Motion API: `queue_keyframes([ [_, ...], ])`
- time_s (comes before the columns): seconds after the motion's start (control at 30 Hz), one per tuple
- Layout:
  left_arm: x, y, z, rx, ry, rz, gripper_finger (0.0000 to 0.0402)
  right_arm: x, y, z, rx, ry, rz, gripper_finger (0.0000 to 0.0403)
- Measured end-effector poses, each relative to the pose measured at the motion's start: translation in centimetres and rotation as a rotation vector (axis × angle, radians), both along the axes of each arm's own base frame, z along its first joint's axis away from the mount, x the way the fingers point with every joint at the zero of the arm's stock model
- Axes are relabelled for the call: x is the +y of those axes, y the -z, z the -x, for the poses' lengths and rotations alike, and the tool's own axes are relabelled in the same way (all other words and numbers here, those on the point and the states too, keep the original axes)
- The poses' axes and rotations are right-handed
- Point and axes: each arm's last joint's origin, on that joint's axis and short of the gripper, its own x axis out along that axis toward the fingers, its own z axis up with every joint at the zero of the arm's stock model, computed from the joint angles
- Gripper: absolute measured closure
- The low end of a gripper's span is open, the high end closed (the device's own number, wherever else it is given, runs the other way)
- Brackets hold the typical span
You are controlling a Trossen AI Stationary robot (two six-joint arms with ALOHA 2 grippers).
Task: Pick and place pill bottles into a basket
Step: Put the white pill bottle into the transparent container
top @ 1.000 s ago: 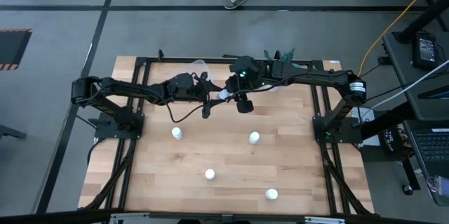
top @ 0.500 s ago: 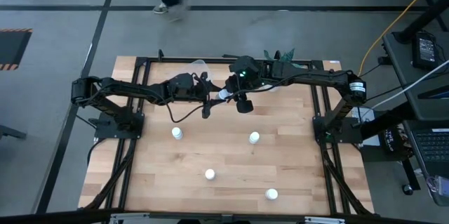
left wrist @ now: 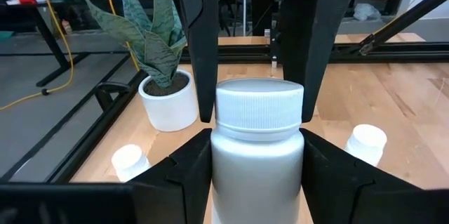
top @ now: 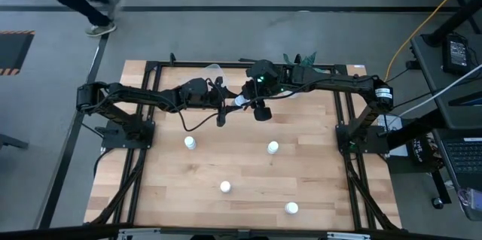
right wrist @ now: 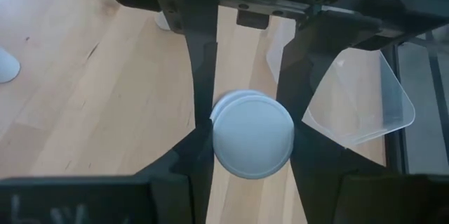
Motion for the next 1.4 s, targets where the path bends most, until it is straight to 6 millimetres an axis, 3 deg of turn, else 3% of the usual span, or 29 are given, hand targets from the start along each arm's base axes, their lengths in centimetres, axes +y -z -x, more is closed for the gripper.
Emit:
queue_keyframes([
  [0.37,0.7,-0.1,0.2,0.002,-0.015,-0.032,0.0232,0.0,-0.2,0.3,0.004,0.005,-0.01,0.0128],
  [0.73,2.4,-1.0,2.1,-0.028,-0.09,-0.074,0.0232,-1.1,-1.1,1.5,0.029,0.109,0.067,0.0115],
  [0.9,3.2,-1.0,4.1,-0.042,-0.148,-0.082,0.0232,-1.9,-0.5,2.4,0.119,0.112,0.073,0.0181],
  [1.17,4.1,-0.4,7.8,-0.08,-0.232,-0.088,0.0232,-4.1,1.0,3.2,0.141,0.127,0.032,0.0388],
  [1.4,4.8,0.8,9.8,-0.163,-0.263,-0.091,0.0232,-5.8,3.8,3.7,0.1,0.156,-0.071,0.0396],
])
